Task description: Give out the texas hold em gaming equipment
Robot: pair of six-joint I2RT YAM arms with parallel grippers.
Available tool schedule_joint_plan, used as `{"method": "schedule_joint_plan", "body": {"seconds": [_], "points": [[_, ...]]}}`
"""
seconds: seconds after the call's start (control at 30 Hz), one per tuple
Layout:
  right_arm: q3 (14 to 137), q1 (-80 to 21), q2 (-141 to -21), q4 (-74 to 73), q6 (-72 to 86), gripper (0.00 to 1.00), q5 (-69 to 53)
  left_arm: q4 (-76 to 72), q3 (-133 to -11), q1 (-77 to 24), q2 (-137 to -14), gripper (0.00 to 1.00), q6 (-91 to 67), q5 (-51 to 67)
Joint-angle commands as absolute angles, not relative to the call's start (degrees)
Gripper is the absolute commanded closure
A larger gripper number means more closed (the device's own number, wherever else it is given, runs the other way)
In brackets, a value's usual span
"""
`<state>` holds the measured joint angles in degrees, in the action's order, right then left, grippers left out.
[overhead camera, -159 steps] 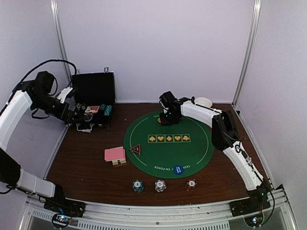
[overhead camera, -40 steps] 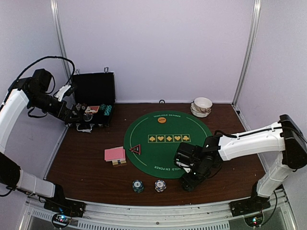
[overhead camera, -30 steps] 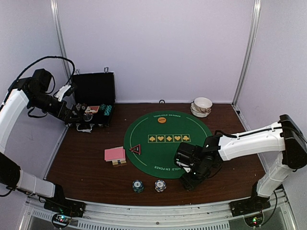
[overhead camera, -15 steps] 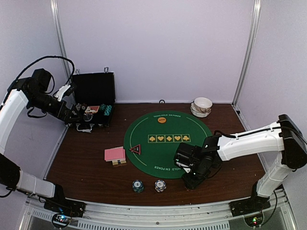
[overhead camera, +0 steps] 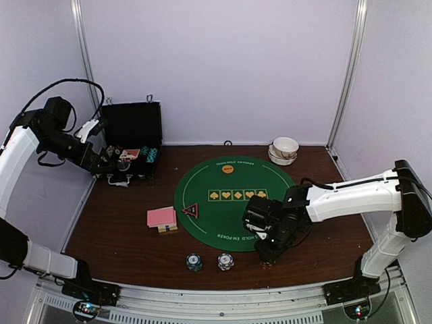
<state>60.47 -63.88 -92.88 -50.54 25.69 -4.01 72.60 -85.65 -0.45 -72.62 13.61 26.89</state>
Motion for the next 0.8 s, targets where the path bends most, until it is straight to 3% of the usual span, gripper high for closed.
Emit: {"method": "schedule_joint_plan", "body": {"seconds": [0.0, 0.27, 0.57, 0.77], "points": [[64.5, -63.9, -90.4, -54.7, 24.9, 0.89, -2.0, 72.8, -86.4, -0.5, -72.0, 0.02, 14.2, 27.4], [77.3, -54.3, -93.7, -58.9, 21.6, 0.90, 0.4, 72.7, -86.0, -0.5, -72.4, 0.02, 14.3, 27.0], [97.6, -41.6, -113.7, -52.9, 16.1, 0.91, 2.1, 72.3, -86.3, -0.5, -73.2, 0.02, 14.1, 27.9], [117.5, -36.3, -129.6, -53.1, 12.8, 0.91, 3.9, 72.1, -86.5, -0.5, -73.0, 0.02, 14.1, 28.2]]}}
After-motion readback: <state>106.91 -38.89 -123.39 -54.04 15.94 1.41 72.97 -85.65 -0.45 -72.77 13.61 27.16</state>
